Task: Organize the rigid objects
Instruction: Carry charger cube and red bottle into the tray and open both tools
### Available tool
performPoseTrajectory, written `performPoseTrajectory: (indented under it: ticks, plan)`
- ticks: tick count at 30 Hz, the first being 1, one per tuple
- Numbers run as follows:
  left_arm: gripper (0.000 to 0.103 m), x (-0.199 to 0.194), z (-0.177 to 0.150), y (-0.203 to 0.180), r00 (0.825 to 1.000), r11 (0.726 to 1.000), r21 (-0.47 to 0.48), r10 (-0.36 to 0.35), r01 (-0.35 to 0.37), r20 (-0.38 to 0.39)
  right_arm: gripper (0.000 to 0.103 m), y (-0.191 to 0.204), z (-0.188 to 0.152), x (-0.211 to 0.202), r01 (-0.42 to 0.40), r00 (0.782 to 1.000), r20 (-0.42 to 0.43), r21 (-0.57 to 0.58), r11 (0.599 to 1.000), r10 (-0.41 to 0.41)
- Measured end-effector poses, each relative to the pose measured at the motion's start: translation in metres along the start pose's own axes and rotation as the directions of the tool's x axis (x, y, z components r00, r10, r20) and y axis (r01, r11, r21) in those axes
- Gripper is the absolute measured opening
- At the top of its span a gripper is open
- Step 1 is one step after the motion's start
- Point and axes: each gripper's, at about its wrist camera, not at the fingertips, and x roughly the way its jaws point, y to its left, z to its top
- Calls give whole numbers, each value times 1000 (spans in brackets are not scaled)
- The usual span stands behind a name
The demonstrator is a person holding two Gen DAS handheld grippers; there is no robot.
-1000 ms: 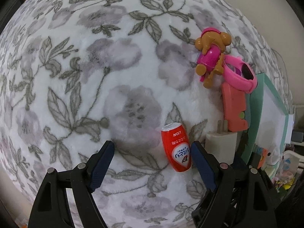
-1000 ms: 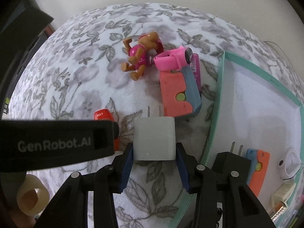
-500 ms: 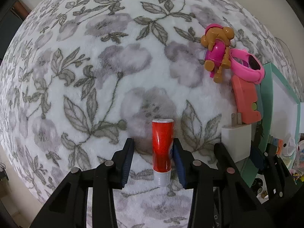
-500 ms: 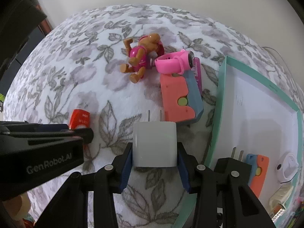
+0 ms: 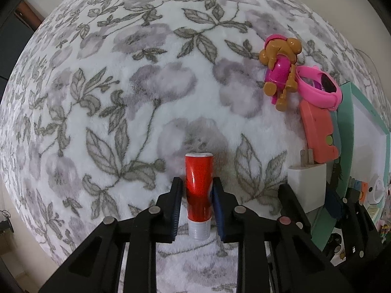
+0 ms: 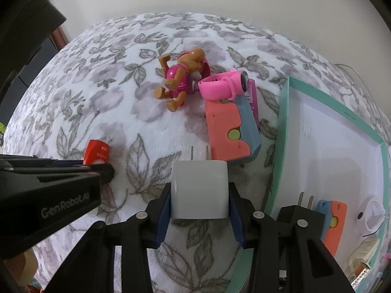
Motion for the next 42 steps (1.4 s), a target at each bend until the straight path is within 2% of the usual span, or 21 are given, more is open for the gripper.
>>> performPoseTrajectory:
  ticks: [6,13,17,21,26,29,32,38,42]
  plan:
    - [21,-1,1,-1,1000,1000,-9,4,-4,-5,45,-5,1,-2,-31,999,-26,17,999,31]
    - [21,-6,3,9,999,999,-37,-34,34,-10,45,-21,3,-6,-129,990,-42,126,984,135]
    - [21,-21,6,14,998,997,-46,-60,61,24,45,-27,4,-10,-150,987,-36,155,976,157]
    - [21,-43,10,24,993,993,-58,-95,99,68,45,-35,7,-21,-180,983,-5,188,966,184]
    - [21,-76,13,38,980,987,-67,-137,148,144,45,-52,16,-58,-201,978,95,214,956,185]
    - [21,-97,11,39,969,983,-67,-155,171,191,45,-66,19,-84,-190,974,163,229,955,155]
    - [21,-120,7,36,954,980,-45,-178,194,241,45,-79,22,-108,-134,974,212,236,962,84]
    - [21,-148,5,7,927,974,1,-217,228,305,45,-115,12,-139,-8,971,231,276,961,-58]
    - [21,-156,1,-10,918,968,41,-248,247,310,45,-142,1,-147,26,969,224,321,947,-103]
